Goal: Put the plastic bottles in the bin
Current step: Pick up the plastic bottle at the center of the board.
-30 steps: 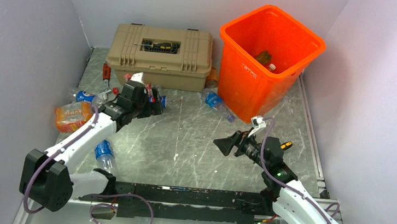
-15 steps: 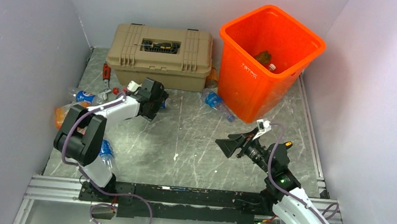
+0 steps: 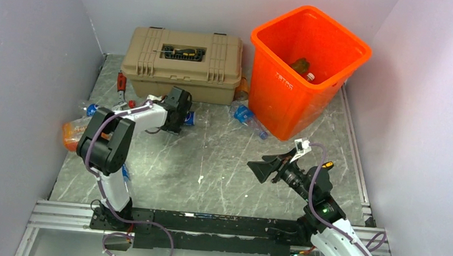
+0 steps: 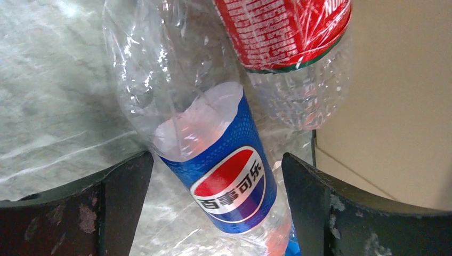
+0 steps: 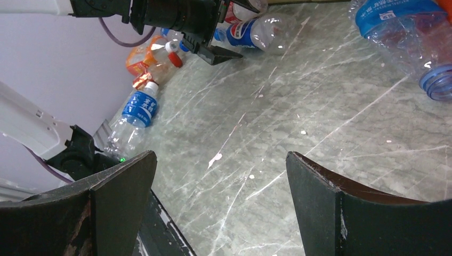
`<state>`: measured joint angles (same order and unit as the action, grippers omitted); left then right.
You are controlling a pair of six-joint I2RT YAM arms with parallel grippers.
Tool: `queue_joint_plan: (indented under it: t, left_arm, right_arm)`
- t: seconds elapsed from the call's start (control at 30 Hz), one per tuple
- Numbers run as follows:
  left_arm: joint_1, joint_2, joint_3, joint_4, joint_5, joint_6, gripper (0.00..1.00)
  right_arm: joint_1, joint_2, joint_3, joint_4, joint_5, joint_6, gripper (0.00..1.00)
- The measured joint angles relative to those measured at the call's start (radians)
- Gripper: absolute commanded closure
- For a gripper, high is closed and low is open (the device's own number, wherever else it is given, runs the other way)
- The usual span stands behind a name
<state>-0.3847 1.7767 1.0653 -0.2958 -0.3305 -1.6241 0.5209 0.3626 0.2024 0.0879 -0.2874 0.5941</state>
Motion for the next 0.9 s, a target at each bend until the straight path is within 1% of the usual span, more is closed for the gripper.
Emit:
queue_joint_plan:
  t: [0.2, 0.47, 0.63, 0.7, 0.8, 0.9]
  left_arm:
    - [0.004, 0.021, 0.008, 0.041, 0.000, -0.005, 0.15]
    - [0.005, 0.021, -0.048, 0.157, 0.011, -0.001, 0.40]
    - [0.005, 0.011, -0.084, 0.216, 0.018, 0.007, 0.44]
    - [0.005, -0.018, -0.117, 0.224, 0.019, 0.016, 0.46]
    - [0.005, -0.108, -0.175, 0.184, 0.019, 0.047, 0.48]
    - [0.004, -0.270, -0.217, 0.115, 0.019, 0.096, 0.49]
  right_arm:
    - [0.000, 0.000, 0.000, -0.010, 0.010, 0.000, 0.04]
    - [0.000, 0.002, 0.000, -0.013, 0.018, 0.001, 0.04]
    - [0.000, 0.002, 0.000, -0.020, 0.021, 0.002, 0.04]
    - [0.000, 0.002, 0.000, -0.027, 0.021, 0.005, 0.04]
    - [0.000, 0.001, 0.000, -0.035, 0.021, 0.009, 0.04]
    - [0.000, -0.002, 0.002, -0.036, 0.021, 0.016, 0.04]
